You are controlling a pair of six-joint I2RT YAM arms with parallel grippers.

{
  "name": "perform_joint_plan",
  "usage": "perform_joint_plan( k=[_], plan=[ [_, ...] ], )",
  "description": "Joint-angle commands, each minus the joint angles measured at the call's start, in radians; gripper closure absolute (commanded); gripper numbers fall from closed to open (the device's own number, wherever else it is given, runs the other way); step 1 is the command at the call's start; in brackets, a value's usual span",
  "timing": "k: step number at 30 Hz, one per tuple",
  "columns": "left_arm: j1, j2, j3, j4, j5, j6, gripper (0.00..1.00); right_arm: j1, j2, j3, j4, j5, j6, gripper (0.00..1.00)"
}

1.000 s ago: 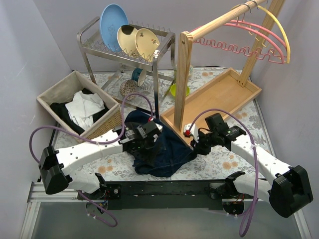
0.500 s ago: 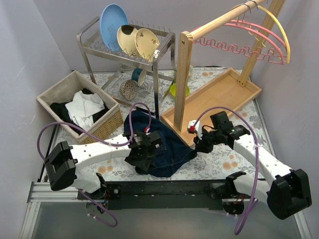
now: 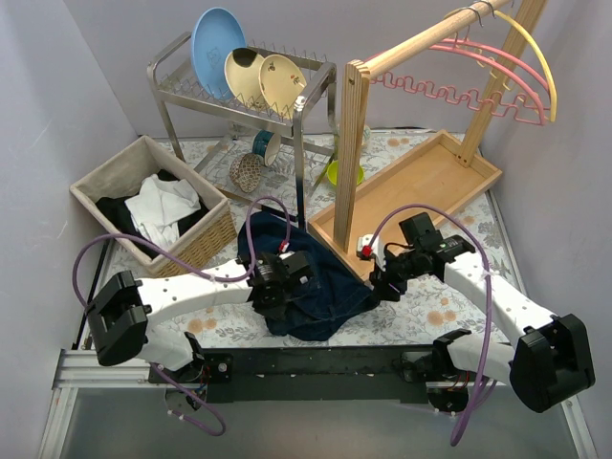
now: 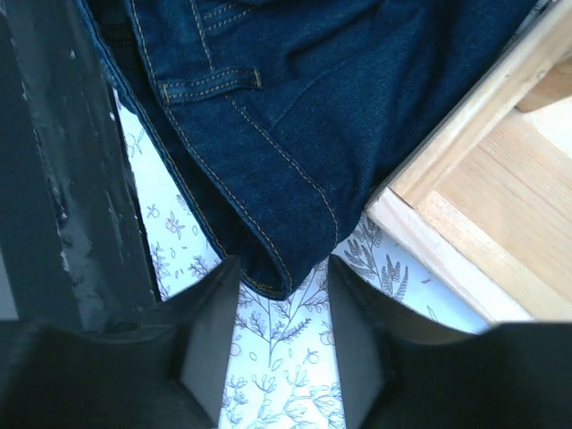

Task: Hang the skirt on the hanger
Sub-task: Move the skirt to the center of the board

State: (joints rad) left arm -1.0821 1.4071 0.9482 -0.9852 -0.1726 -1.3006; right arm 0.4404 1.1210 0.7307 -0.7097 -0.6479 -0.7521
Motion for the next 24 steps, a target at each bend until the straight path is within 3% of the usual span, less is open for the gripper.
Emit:
perform_joint_plan(
  k=[1, 4, 11, 18, 24],
  plan=[
    [0.001, -0.117, -0.031, 0.056, 0.025, -0.075, 0.94, 0.059, -0.004, 0.013, -0.01, 0.026, -0.055, 0.43],
    [0.001, -0.18, -0.051, 0.066, 0.05, -0.106, 0.98, 0.116, -0.006, -0.004, 0.044, 0.115, -0.027, 0.4],
    [0.001, -0.307, -0.088, 0.048, 0.071, -0.198, 1.0, 0.158, 0.033, -0.011, 0.127, 0.241, -0.004, 0.46],
    [0.001, -0.405, -0.111, 0.04, 0.085, -0.261, 1.0, 0.219, 0.033, -0.053, 0.139, 0.272, -0.027, 0.48],
    [0.002, -0.444, -0.164, 0.052, 0.099, -0.31, 1.0, 0.251, 0.023, -0.071, 0.118, 0.274, -0.07, 0.42]
  ],
)
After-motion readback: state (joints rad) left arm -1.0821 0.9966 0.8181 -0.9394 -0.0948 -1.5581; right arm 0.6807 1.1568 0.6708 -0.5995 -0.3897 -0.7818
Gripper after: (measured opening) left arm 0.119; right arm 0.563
